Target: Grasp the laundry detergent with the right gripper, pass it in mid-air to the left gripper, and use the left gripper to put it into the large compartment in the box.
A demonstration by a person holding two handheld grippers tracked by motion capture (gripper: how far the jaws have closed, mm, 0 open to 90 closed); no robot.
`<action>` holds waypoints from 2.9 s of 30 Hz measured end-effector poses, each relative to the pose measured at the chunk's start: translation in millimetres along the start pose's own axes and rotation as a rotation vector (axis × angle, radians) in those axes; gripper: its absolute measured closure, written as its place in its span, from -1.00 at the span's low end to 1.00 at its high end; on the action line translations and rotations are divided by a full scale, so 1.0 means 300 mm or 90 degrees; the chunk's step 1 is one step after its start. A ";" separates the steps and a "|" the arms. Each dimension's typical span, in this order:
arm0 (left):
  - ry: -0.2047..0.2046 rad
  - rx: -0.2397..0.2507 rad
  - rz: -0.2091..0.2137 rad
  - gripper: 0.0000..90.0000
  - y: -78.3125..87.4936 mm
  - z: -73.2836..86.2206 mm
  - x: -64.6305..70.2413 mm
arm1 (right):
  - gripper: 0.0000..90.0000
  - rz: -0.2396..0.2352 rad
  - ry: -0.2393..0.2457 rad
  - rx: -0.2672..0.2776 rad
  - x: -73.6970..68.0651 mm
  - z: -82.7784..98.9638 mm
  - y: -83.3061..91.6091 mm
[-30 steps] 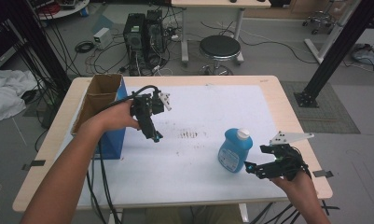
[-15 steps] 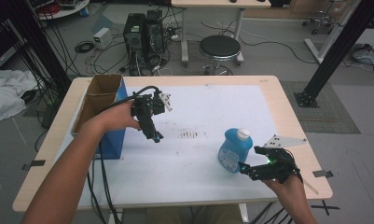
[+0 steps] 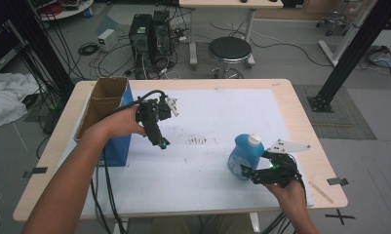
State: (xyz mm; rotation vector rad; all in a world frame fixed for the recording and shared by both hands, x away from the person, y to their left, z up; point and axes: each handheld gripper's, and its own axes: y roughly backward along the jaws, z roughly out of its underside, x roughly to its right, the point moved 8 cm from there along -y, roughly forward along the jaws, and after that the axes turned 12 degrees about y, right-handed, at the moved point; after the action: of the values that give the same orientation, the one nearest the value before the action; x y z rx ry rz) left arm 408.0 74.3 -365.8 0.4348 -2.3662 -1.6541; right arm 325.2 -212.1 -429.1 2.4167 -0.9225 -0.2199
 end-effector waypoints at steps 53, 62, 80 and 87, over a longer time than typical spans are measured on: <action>0.008 0.000 0.001 -0.87 0.001 0.015 -0.004 | -0.31 0.048 0.010 0.131 0.006 0.025 -0.095; 0.010 -0.001 0.002 -0.87 -0.002 0.016 -0.005 | -0.12 0.059 0.023 0.141 0.004 0.022 -0.090; 0.013 0.009 -0.003 -0.87 0.007 0.014 -0.005 | 0.02 0.061 0.066 0.131 -0.002 -0.003 -0.063; 0.008 0.009 -0.011 -0.87 0.041 0.007 0.018 | 0.01 -0.002 0.108 0.118 -0.010 -0.075 -0.004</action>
State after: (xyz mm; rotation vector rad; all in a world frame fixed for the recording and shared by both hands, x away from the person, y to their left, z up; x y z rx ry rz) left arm 400.8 78.1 -354.7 0.4672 -2.3736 -1.6370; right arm 331.1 -199.9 -410.9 2.5579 -0.8971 0.0721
